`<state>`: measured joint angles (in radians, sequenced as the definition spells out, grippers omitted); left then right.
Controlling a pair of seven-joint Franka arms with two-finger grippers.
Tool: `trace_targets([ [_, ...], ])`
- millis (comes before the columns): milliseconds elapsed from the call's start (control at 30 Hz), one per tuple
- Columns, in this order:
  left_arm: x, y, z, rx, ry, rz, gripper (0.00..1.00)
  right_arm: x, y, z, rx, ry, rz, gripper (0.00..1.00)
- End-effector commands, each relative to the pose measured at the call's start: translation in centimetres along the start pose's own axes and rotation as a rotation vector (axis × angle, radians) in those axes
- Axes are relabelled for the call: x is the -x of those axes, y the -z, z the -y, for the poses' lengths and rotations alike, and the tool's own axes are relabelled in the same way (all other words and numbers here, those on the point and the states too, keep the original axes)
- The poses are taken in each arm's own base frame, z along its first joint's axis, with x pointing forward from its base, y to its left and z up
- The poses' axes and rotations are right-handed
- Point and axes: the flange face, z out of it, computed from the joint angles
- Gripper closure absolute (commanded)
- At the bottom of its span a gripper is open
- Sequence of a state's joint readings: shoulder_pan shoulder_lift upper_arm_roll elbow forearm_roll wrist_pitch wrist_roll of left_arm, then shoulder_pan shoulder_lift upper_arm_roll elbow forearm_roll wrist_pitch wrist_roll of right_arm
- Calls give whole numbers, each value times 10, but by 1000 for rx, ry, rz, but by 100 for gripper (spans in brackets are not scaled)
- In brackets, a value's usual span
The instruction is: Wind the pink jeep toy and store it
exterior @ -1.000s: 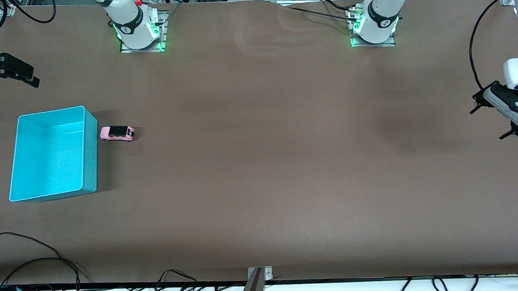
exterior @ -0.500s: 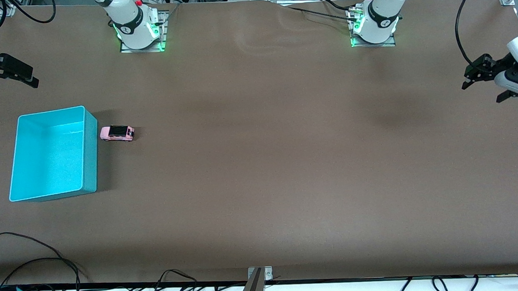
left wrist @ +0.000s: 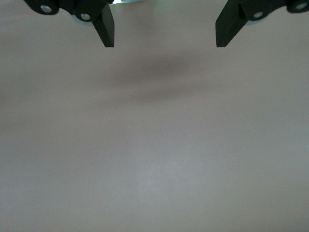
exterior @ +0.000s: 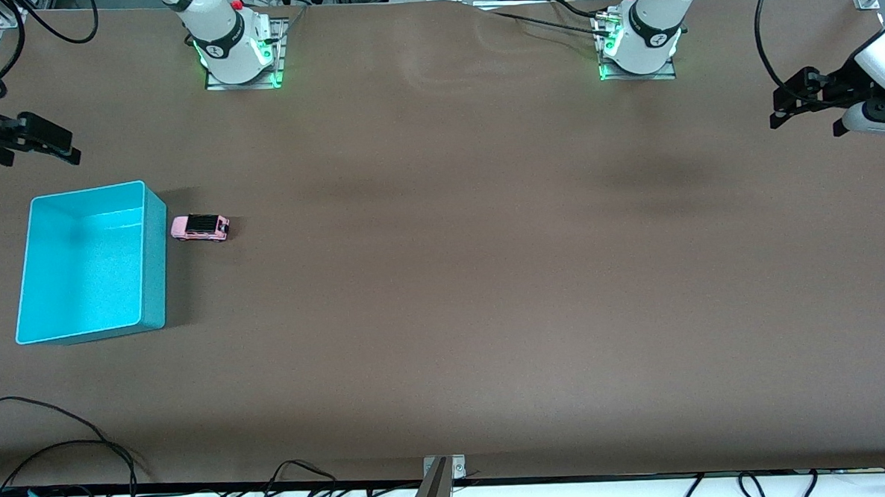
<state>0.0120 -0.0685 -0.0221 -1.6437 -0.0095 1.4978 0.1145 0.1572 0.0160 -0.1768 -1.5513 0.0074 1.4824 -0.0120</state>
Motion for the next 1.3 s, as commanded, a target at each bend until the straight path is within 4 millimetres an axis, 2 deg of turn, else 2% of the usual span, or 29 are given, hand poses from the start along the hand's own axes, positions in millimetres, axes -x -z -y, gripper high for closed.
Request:
trace_targets([
  [0, 0, 15, -7, -7, 100, 6, 4, -4, -26, 10, -9, 42, -17, 0],
  [100, -6, 12, -19, 27, 106, 14, 2, -7, -54, 9, -12, 86, -25, 0],
  [200, -11, 11, -16, 42, 143, 14, 2, -11, -77, 9, -12, 116, -59, 0],
  [400, -11, 9, -21, 38, 176, 20, 2, -15, -89, 10, -9, 157, -64, 0],
  [533, -12, 7, -25, 37, 170, 28, 0, -17, -116, 10, -7, 212, -80, 0],
  [733, -13, 6, -23, 31, 168, 32, 0, -7, -163, 9, 2, 343, -120, 0],
  [933, -13, 6, -18, 25, 176, 31, 0, 5, -204, 18, 14, 533, -115, 0],
  [1100, -15, 6, -18, 23, 177, 29, 0, 15, -235, 17, 17, 643, -102, 0],
  [1267, -16, 5, -17, 26, 181, 30, 0, 25, -269, 9, 32, 862, -112, 0],
])
